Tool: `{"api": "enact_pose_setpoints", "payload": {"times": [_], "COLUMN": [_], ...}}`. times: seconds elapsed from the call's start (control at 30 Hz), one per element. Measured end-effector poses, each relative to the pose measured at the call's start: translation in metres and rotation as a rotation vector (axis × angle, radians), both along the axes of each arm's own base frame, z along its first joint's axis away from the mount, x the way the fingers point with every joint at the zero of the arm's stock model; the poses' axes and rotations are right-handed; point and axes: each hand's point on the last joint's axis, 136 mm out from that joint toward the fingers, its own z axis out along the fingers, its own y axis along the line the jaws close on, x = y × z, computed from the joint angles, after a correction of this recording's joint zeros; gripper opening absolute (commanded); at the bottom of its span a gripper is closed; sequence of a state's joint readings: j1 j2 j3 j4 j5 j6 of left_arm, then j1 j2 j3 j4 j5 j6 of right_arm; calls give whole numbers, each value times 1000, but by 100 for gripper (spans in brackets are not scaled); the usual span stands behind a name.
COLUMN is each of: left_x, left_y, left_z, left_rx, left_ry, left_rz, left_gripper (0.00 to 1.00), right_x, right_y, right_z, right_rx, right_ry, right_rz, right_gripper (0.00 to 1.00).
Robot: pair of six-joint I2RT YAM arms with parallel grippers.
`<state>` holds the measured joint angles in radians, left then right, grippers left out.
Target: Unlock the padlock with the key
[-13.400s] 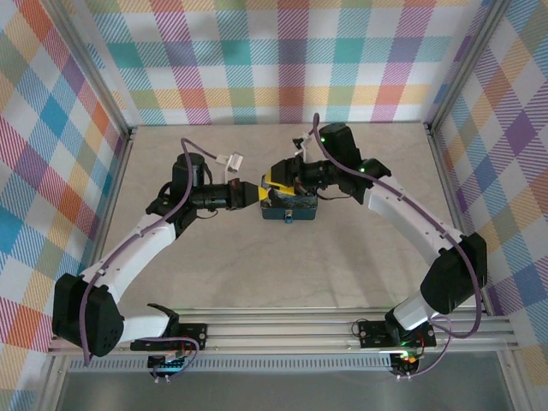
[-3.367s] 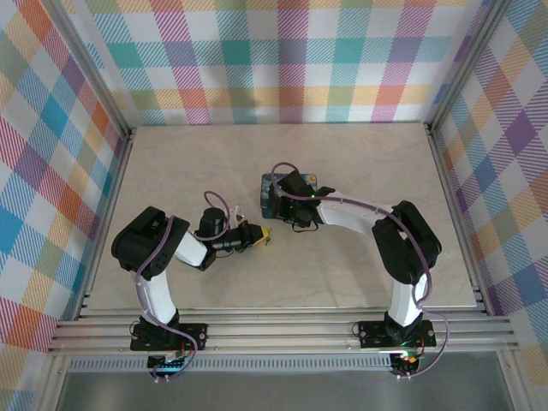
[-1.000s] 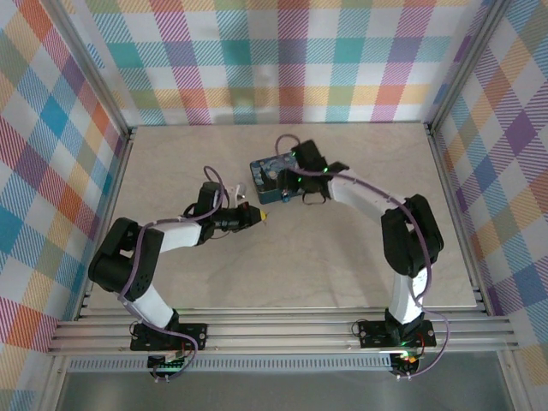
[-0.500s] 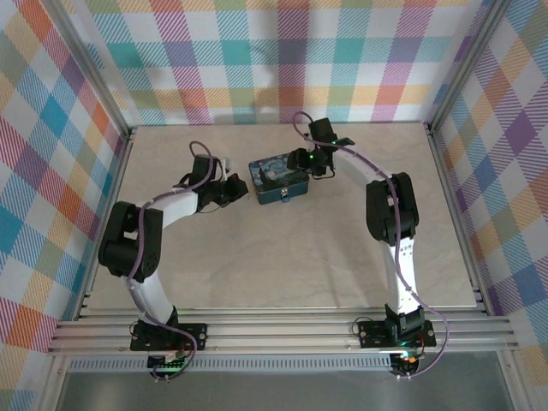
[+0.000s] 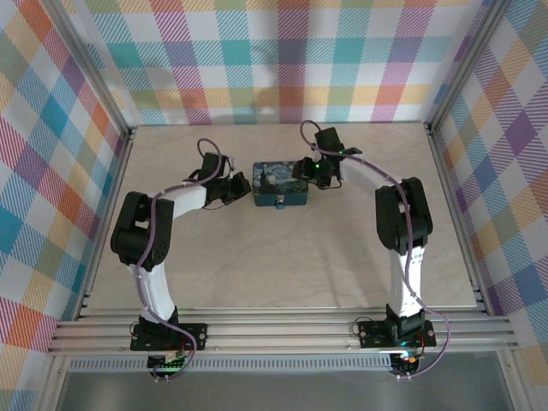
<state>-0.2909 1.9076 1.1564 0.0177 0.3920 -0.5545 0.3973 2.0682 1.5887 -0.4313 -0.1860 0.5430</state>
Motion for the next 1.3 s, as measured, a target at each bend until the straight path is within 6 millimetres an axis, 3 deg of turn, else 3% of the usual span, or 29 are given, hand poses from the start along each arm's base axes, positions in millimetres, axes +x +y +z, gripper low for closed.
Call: {"api": "enact_pose_setpoints", "payload": {"times": [0.27, 0.5, 0.73, 0.9, 1.0, 1.17, 1.3], "left_x": [-41, -77, -89, -99, -105, -119, -133], "left_y": [-13, -18, -18, -13, -9, -2, 1], "left_z": [0, 8, 25, 26, 25, 21, 13], "left_rx": [15, 17, 9, 19, 29, 41, 40], "left_ry": [13, 9, -43, -50, -52, -55, -38], "left_rz": [-50, -89, -94, -89, -88, -99, -115], "left_gripper": [0, 0, 0, 0, 0, 0, 0], "right_x": [-70, -90, -97, -121, -148, -193, -206], "right_y": [-17, -20, -21, -22, -10, 19, 45], "right_z": [3, 9, 59, 82, 78, 55, 36], "right_rx": [-168, -222, -163, -140, -158, -207, -224], "right_ry": [52, 69, -20, -73, -77, -57, -53], "right_rz": [-106, -99, -98, -77, -34, 51, 84], "right_gripper": [55, 60, 61, 58, 55, 51, 48]}}
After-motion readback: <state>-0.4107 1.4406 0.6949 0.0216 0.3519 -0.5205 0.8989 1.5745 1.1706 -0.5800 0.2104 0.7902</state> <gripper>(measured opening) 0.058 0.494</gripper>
